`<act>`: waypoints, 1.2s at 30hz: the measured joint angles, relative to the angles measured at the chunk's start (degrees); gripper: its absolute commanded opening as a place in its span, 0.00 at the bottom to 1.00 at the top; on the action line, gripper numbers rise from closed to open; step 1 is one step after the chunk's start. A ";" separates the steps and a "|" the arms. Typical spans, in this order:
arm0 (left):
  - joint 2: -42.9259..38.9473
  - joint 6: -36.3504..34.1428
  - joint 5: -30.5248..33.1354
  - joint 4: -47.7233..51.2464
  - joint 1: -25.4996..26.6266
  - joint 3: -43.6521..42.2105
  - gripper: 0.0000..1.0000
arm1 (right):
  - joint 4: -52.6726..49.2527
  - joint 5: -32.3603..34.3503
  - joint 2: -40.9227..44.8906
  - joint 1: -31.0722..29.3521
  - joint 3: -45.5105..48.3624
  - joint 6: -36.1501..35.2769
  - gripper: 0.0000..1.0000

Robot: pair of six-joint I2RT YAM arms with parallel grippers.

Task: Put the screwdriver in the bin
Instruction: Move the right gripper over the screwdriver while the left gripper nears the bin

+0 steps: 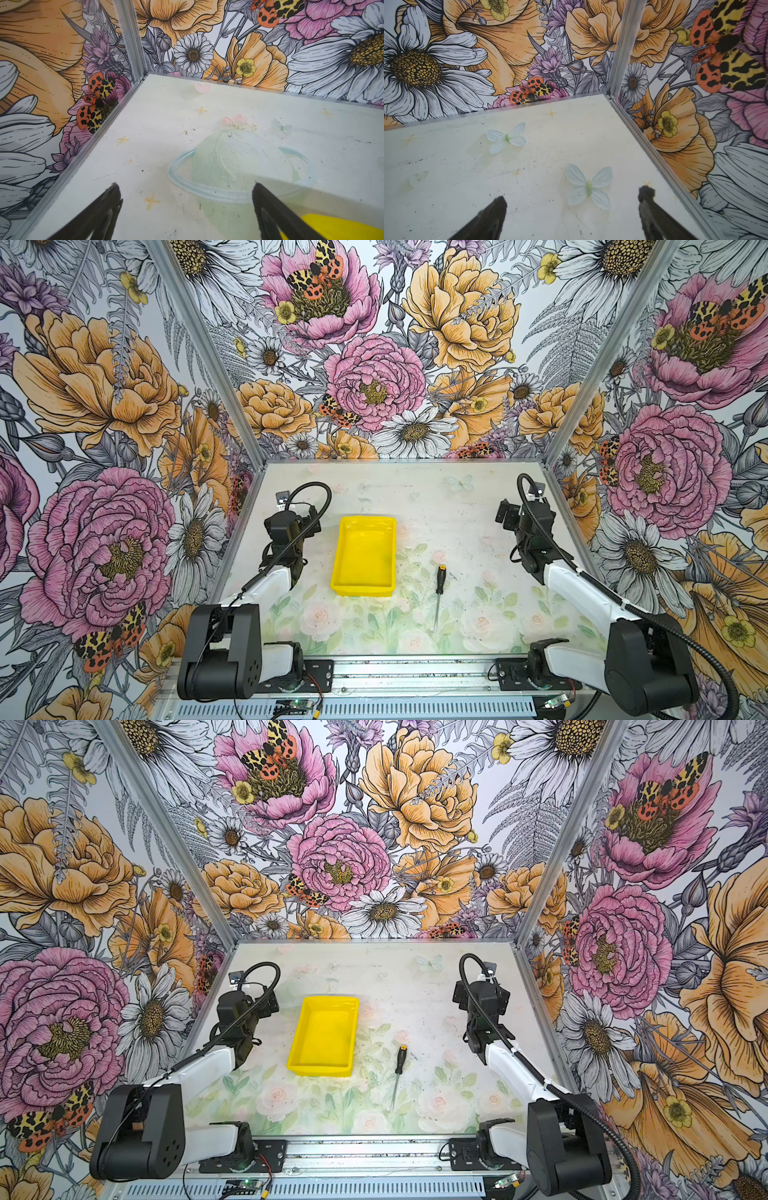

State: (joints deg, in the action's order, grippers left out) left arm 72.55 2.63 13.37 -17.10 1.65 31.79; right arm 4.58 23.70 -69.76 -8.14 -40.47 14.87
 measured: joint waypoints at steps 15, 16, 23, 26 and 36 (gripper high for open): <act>-13.14 10.14 -7.32 25.20 6.75 3.93 0.99 | -29.64 -5.75 -1.20 -11.37 -11.15 16.33 0.99; -13.70 11.06 -7.72 26.73 7.48 4.02 0.99 | -30.14 -6.62 -1.55 -12.50 -11.13 17.31 0.99; -19.80 19.15 -9.03 36.00 14.71 4.09 0.99 | -31.30 -13.42 -2.78 -18.49 -9.97 20.04 0.99; -20.24 22.95 -9.70 39.47 19.98 4.85 0.99 | -31.54 -16.57 -2.78 -19.56 -8.98 19.78 0.99; -21.35 34.62 -0.57 51.69 43.52 8.79 0.99 | -30.23 -22.53 -6.67 -23.04 -4.35 16.33 0.98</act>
State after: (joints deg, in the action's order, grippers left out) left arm 51.20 37.26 12.80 34.59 45.17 40.58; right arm -25.65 1.17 -76.42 -31.18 -44.82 31.20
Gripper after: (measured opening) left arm 0.986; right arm 0.987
